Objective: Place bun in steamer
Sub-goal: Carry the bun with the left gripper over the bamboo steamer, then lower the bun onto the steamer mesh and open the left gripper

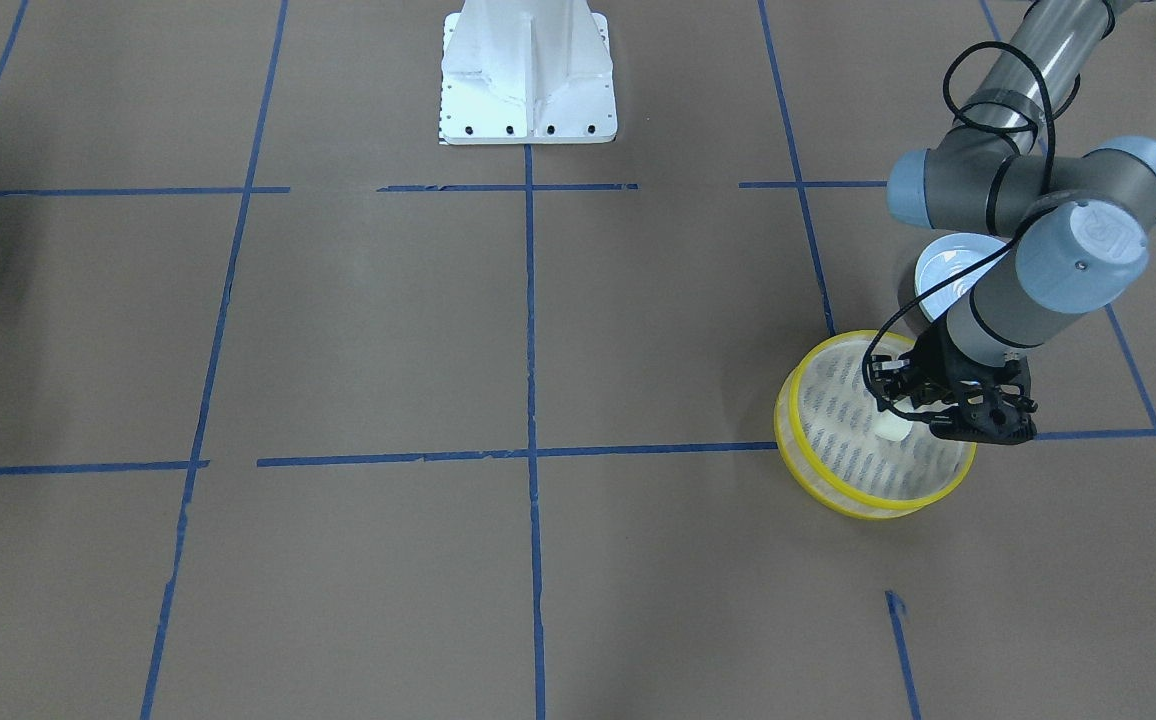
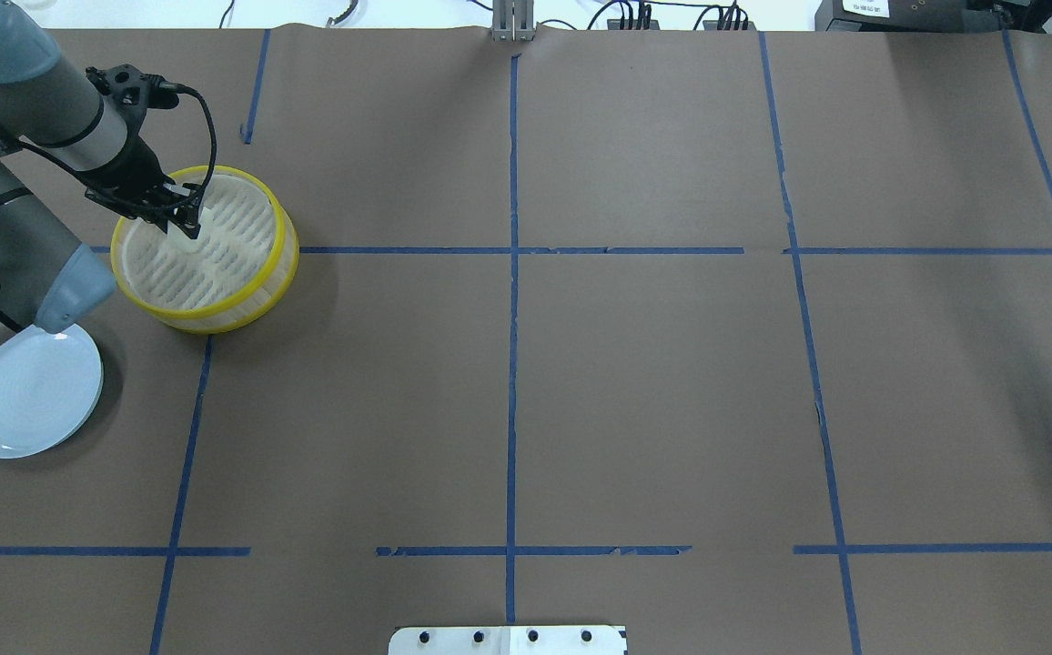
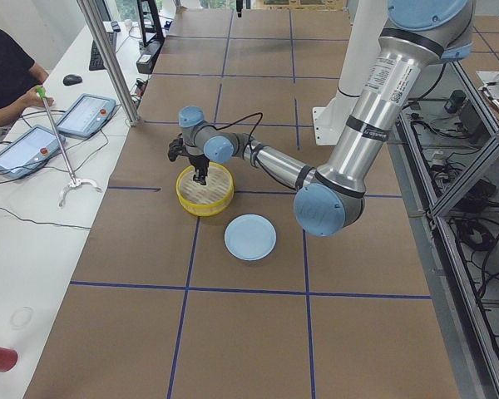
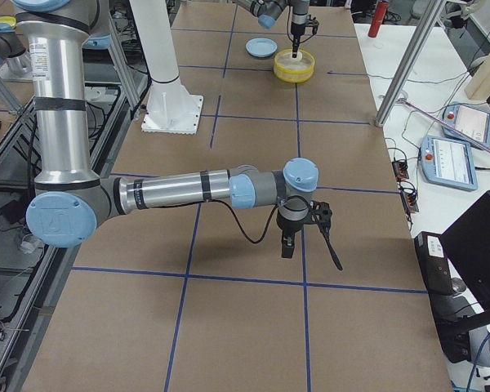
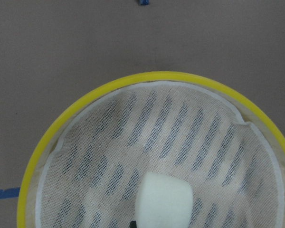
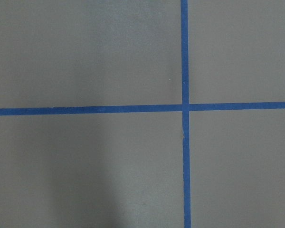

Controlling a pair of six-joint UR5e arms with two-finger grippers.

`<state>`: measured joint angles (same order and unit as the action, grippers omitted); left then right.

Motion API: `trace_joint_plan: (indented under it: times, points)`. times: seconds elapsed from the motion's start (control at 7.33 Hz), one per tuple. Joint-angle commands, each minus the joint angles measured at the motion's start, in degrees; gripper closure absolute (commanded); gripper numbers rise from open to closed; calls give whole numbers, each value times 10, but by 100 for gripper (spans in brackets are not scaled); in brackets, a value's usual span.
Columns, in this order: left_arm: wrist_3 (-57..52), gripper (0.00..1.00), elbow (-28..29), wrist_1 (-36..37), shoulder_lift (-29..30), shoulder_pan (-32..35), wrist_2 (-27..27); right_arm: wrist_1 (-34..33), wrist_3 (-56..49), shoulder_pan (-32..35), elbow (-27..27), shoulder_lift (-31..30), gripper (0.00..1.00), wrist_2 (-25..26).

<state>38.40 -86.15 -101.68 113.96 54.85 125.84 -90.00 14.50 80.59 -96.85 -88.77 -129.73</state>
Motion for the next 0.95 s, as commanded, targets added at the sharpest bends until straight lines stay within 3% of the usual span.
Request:
trace_joint_plan:
  times: [0.0, 0.14, 0.27, 0.41, 0.55, 0.82]
  points:
    - [8, 66, 3, -1, -1, -12, -1, 0, 0, 0, 0, 0, 0, 0]
    - [17, 65, 3, -2, -1, -20, -1, 0, 0, 0, 0, 0, 0, 0]
    - [18, 47, 2, -2, -1, -21, -1, 0, 0, 0, -1, 0, 0, 0]
    - [17, 8, 3, -2, -1, -20, -1, 0, 0, 0, 0, 0, 0, 0]
    - [18, 0, 2, -3, -1, -20, -2, 0, 0, 0, 0, 0, 0, 0]
    - [19, 0, 0, -3, -1, -20, -15, 0, 0, 0, 0, 0, 0, 0]
